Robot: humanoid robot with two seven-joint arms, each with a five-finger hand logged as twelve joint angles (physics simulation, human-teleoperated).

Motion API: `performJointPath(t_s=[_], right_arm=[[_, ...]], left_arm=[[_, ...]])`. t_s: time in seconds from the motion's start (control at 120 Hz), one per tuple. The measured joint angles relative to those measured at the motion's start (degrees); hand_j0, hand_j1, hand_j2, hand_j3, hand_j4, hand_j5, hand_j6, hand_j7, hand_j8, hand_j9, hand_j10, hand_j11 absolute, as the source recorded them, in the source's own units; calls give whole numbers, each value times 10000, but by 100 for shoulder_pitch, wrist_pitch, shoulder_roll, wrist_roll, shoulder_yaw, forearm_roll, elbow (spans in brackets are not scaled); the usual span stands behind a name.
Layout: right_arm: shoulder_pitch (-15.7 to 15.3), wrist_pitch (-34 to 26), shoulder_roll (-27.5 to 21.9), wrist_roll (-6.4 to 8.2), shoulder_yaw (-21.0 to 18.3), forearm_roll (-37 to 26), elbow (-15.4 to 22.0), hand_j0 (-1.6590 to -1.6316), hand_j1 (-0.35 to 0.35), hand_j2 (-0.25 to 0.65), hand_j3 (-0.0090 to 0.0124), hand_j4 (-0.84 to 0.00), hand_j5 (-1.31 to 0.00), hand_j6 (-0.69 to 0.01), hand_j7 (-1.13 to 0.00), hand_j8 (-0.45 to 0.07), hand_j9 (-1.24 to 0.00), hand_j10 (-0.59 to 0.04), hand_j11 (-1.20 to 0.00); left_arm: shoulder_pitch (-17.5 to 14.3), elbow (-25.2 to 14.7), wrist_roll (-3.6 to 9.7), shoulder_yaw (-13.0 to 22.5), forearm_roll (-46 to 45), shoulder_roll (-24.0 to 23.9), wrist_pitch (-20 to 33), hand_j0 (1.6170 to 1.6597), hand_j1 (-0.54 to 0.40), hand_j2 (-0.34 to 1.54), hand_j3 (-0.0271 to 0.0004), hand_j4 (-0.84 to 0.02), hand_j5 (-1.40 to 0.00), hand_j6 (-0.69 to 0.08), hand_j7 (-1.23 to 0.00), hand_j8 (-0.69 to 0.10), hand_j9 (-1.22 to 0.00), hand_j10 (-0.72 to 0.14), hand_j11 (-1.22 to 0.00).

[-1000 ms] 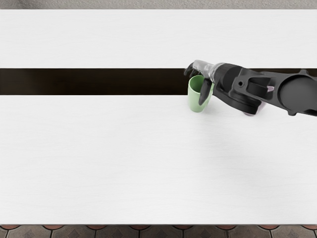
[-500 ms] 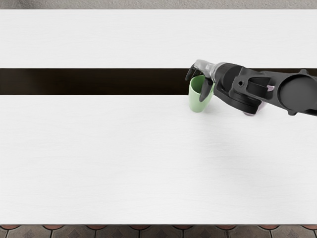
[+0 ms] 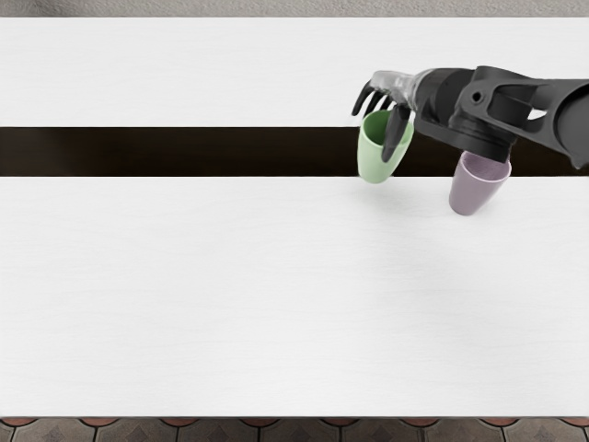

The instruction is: Pick up cup and place in cup with right hand

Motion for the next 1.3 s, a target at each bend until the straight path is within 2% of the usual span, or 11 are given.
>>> performJointPath(t_s=[0.25, 0.258, 0.275, 0.367, 0.65, 0.683, 0.717, 0.725, 0.742, 0.908, 1.3], right_arm=[[540, 552, -974, -1, 3, 365, 494, -16581, 1183, 1785, -1, -4281, -6237, -4336, -5920, -3108, -6000, -3511, -5920], [553, 569, -1012, -1, 4, 372, 513, -16580, 1186, 1787, -8, -4279, -6239, -4376, -5920, -3104, -5988, -3511, -5911], [580, 599, -1087, -1, 4, 389, 548, -16581, 1185, 1799, -1, -4273, -6245, -4355, -5920, -3115, -5976, -3517, -5909], [708, 761, -1444, -2, 4, 477, 696, -16581, 1241, 1977, 1, -4272, -6235, -4361, -5922, -3145, -5922, -3494, -5899], [851, 1038, -2310, -2, 6, 550, 1075, -16582, 1626, 3142, -1, -4263, -6237, -4397, -5936, -3148, -6016, -3529, -5890], [853, 1056, -2379, -2, 7, 549, 1097, -16583, 1706, 3268, 6, -4265, -6232, -4365, -5934, -3118, -6010, -3515, -5888], [854, 1068, -2434, -2, 7, 547, 1113, -16581, 1794, 3506, -12, -4305, -6179, -4413, -5932, -3142, -5966, -3504, -5853], [854, 1072, -2447, -2, 6, 547, 1116, -16582, 1802, 3565, 0, -4310, -6170, -4390, -5932, -3114, -5956, -3553, -5853], [853, 1077, -2473, -2, 6, 546, 1122, -16582, 1841, 3642, 4, -4321, -6157, -4378, -5931, -3199, -5957, -3569, -5858], [821, 1099, -2615, -3, 6, 534, 1147, -16576, 1375, 2362, -5, -4413, -6073, -4381, -5926, -3196, -5975, -3550, -5904], [602, 1052, -2696, -3, 2, 487, 1121, -16574, 1143, 1933, -3, -4516, -5971, -4456, -5923, -3278, -5951, -3631, -5884]], left_arm=[[0, 0, 0, 0, 0, 0, 0, 16581, 3490, -1, 0, -3, -1, -4, -1, -3, -1, -2, 0], [0, 0, 0, 0, 0, 0, 0, 16581, 3490, -1, 0, -3, -1, -4, -1, -3, 0, -2, 0], [0, 0, 0, 0, -1, 0, 0, 16581, 3490, -1, 0, -3, -1, -4, -1, -3, 0, -2, 0], [0, 0, 0, 0, 0, 0, 0, 16581, 3491, -1, 0, -3, 0, -3, 0, -3, 0, -2, 0], [0, 0, 0, 0, 0, 0, 0, 16581, 3491, -2, 1, -3, 1, -3, 1, -3, 1, -1, 1], [0, 0, 0, 0, 0, 0, 0, 16581, 3491, -2, 1, -3, 1, -3, 1, -3, 1, -1, 1], [0, 0, -1, 0, -1, 0, 0, 16581, 3491, -2, 1, -3, 1, -3, 1, -3, 1, -1, 1], [0, 0, -1, 0, -1, 0, 0, 16581, 3491, -2, 1, -3, 1, -3, 1, -3, 1, -1, 1], [0, 0, 0, 0, -1, 0, 0, 16581, 3491, -2, 1, -3, 1, -3, 1, -3, 1, -1, 2], [0, 0, 0, 0, -1, 0, 0, 16581, 3490, -1, 0, -3, 0, -4, 0, -3, 0, -2, 0], [0, 0, 0, 0, 0, 0, 0, 16581, 3490, 0, 0, -3, -1, -4, -1, -4, -1, -3, -1]])
